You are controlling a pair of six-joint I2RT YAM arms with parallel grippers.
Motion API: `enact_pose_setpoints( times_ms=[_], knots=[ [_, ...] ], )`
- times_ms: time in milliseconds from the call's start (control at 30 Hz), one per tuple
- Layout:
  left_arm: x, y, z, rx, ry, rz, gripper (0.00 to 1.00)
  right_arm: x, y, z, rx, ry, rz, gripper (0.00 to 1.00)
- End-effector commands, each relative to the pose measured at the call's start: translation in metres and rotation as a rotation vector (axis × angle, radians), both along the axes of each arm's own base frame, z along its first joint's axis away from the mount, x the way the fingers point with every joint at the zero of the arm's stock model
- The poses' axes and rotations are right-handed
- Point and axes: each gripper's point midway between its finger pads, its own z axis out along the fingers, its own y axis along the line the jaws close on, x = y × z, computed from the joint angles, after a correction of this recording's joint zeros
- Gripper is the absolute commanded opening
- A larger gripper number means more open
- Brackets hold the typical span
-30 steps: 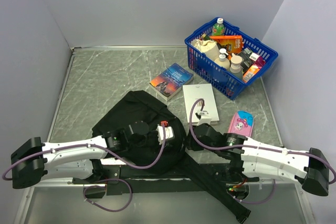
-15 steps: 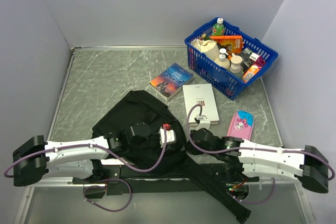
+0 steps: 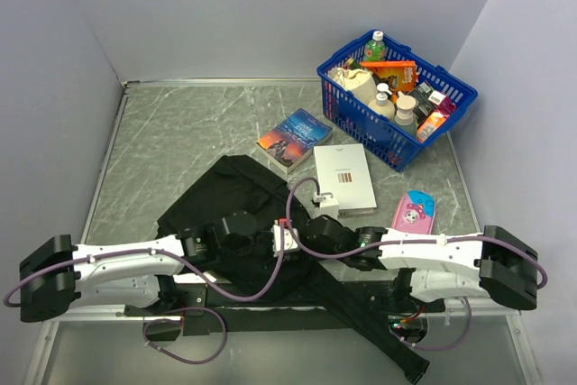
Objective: Pack the student bag
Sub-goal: Unzip the student bag at the center of the board.
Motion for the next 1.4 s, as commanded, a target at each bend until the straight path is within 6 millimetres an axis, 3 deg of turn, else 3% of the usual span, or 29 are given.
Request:
enact_pose_setpoints(
  times_ms=[0,133,200,400,467,533,700,867,1033,1100,1133,1200,1233,1300,1367],
  knots=[
    [0.0,0.009,0.002,-0.004,-0.019,0.0,0.45,0.026,0.036,0.046,0.148,-0.139,-0.008,0.36],
    [0.006,0.015,0.002,-0.004,-0.039,0.023,0.48,0.031,0.054,0.062,0.196,-0.184,0.038,0.36],
    [0.013,0.018,0.003,-0.006,-0.051,0.064,0.58,0.031,0.06,0.066,0.206,-0.186,0.056,0.35],
    [0.053,0.033,0.014,-0.025,-0.112,0.3,0.63,0.029,0.076,0.082,0.3,-0.213,0.11,0.33],
    [0.056,0.036,0.014,-0.019,-0.118,0.32,0.72,0.03,0.079,0.084,0.304,-0.217,0.114,0.33],
    [0.056,0.036,0.015,-0.02,-0.102,0.327,0.74,0.032,0.083,0.087,0.31,-0.223,0.135,0.33],
    [0.048,0.03,0.02,-0.051,-0.008,0.302,0.99,0.038,0.098,0.098,0.331,-0.232,0.165,0.32],
    [0.027,0.022,0.016,-0.065,0.045,0.19,0.96,0.043,0.096,0.108,0.378,-0.238,0.152,0.29],
    [0.029,0.018,0.012,-0.055,0.008,0.162,0.98,0.047,0.089,0.112,0.38,-0.256,0.127,0.26],
    [0.032,0.021,0.007,-0.019,-0.023,0.159,0.72,0.048,0.084,0.108,0.366,-0.254,0.112,0.26],
    [0.035,0.021,0.007,-0.011,-0.034,0.17,0.46,0.05,0.081,0.109,0.365,-0.261,0.102,0.26],
    [0.042,0.027,0.003,0.021,-0.06,0.205,0.26,0.052,0.076,0.107,0.363,-0.264,0.088,0.25],
    [0.044,0.028,0.001,0.029,-0.066,0.213,0.1,0.053,0.073,0.111,0.373,-0.269,0.082,0.25],
    [0.047,0.031,-0.001,0.043,-0.08,0.226,0.01,0.056,0.068,0.109,0.367,-0.274,0.069,0.25],
    [0.049,0.031,-0.001,0.043,-0.089,0.235,0.01,0.057,0.066,0.109,0.371,-0.271,0.065,0.25]
  ],
)
